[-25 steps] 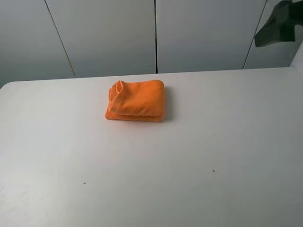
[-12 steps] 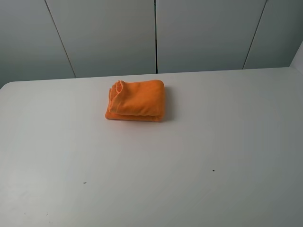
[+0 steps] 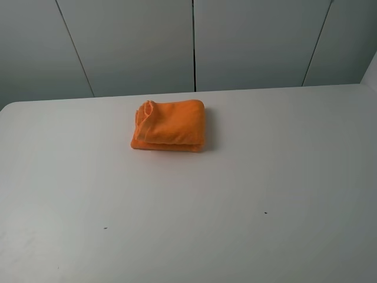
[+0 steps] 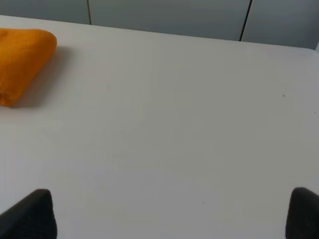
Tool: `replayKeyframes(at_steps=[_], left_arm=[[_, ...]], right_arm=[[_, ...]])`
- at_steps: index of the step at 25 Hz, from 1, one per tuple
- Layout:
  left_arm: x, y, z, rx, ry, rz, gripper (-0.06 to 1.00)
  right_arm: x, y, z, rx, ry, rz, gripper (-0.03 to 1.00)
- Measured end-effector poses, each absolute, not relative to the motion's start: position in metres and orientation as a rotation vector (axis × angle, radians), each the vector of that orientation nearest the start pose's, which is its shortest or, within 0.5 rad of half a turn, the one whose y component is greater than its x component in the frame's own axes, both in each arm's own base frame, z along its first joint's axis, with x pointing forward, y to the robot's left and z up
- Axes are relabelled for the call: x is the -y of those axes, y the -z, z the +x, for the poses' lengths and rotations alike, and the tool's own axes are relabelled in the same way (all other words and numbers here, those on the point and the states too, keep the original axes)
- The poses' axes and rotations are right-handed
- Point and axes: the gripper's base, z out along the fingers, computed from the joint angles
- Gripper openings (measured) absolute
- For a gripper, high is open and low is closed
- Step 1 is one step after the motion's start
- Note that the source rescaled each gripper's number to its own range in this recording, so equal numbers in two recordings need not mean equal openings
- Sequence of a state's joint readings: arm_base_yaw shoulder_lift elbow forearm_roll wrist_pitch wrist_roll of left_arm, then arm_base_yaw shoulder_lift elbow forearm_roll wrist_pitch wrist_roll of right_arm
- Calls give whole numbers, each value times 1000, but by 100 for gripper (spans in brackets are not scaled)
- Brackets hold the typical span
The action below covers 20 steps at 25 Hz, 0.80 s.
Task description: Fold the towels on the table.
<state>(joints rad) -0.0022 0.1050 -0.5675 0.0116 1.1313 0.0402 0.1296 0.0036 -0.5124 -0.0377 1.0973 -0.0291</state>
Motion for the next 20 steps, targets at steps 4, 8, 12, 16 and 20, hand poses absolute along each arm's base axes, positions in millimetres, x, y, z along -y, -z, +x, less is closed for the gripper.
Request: replayKeyframes(at_steps=[4, 8, 12, 16, 20], left_arm=[[-1, -279, -5, -2087, -58, 80, 100], [-1, -280, -8, -2057, -55, 81, 100], [0, -280, -8, -2055, -21, 46, 100], [0, -279, -8, -2057, -14, 39, 100], [0, -279, -8, -2057, -14, 39, 100]], right_arm=[[4, -278, -7, -2064, -37, -140, 100], [2, -278, -8, -2064, -72, -133, 100], [1, -278, -8, -2064, -80, -134, 100], [0, -278, -8, -2065, -103, -121, 100], [0, -278, -8, -2066, -107, -119, 100]])
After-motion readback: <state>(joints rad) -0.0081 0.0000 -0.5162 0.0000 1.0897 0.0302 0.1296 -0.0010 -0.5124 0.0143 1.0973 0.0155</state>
